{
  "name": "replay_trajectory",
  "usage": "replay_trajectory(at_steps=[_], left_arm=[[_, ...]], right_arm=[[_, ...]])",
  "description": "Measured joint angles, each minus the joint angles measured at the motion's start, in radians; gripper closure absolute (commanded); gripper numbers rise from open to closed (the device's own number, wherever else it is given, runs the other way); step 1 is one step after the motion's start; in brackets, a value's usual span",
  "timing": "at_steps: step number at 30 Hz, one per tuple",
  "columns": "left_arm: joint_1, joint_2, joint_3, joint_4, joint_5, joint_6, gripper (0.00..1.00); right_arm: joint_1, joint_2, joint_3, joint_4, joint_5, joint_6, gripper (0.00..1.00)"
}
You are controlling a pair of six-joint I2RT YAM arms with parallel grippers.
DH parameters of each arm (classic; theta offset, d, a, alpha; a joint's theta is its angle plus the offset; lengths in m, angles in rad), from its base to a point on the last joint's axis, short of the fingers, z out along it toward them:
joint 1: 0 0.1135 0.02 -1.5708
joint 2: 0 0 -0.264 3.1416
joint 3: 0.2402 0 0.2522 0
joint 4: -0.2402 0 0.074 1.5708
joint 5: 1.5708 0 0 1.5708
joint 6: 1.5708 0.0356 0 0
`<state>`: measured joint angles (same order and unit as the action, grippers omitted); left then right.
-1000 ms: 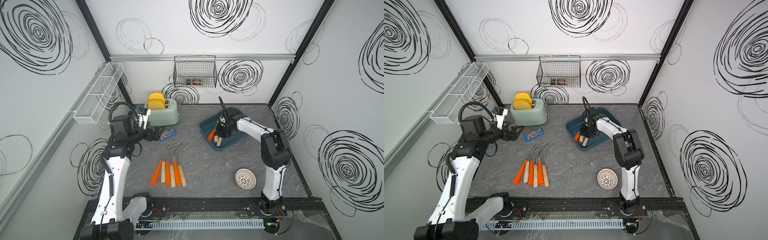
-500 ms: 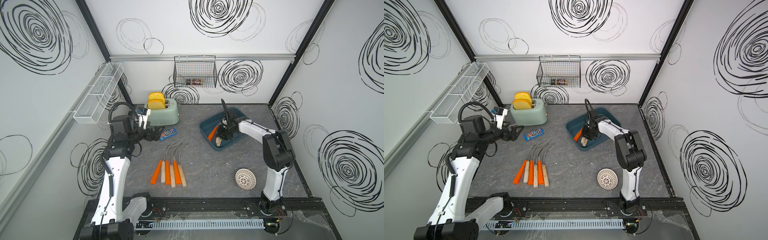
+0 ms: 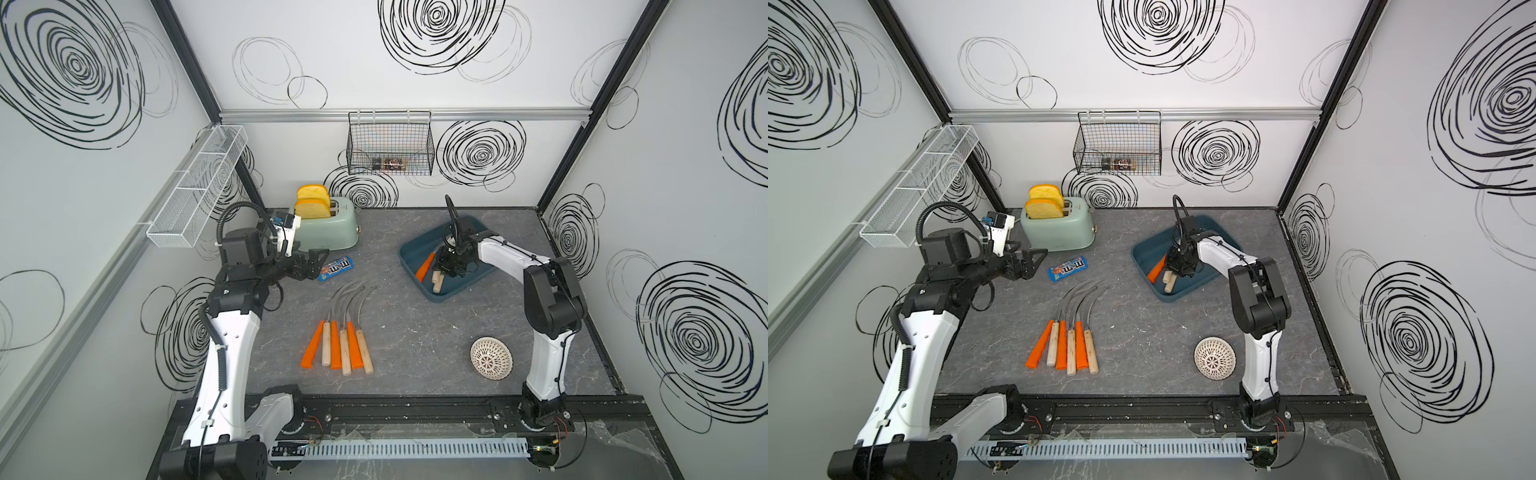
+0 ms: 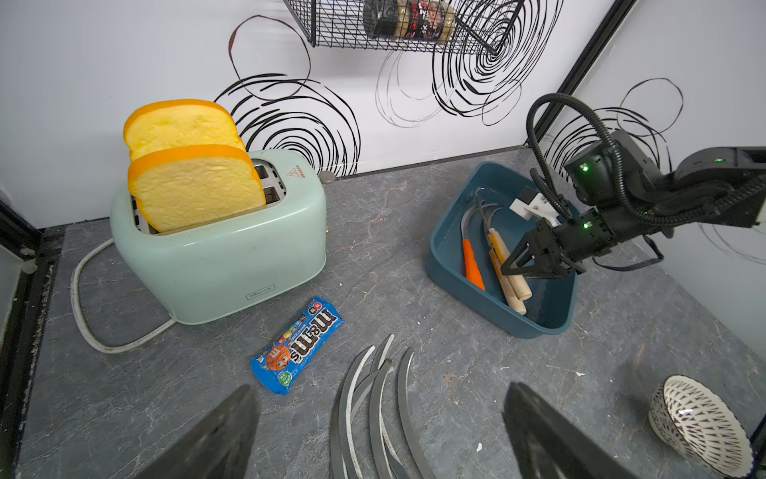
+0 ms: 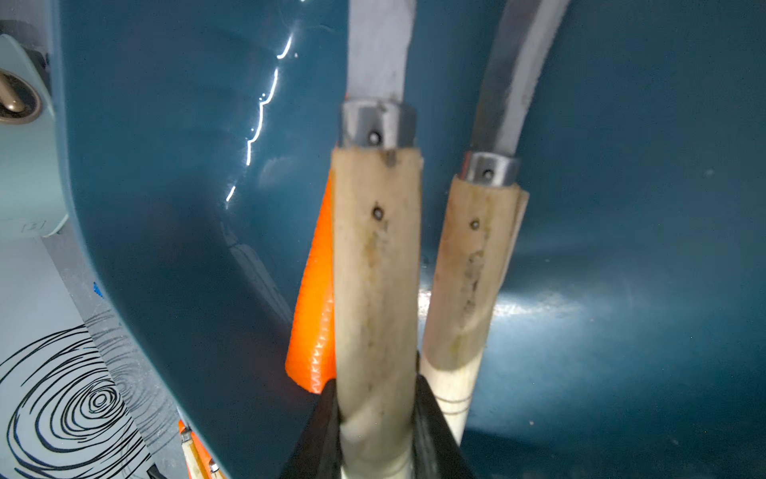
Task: Put small sickles into storage boxes
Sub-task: Place the sickle in the storage box.
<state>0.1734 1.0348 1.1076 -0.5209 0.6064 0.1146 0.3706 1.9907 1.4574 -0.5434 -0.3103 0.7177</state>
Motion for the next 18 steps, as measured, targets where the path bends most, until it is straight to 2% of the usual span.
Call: replay_trajectory(at_steps=[18], left_arm=[[-0.001, 0.02, 0.014, 0.02, 0.018, -0.031, 0.04]], right_arm=[[0.002, 0.028, 0.002, 0.01, 0.008, -0.006, 0.95]])
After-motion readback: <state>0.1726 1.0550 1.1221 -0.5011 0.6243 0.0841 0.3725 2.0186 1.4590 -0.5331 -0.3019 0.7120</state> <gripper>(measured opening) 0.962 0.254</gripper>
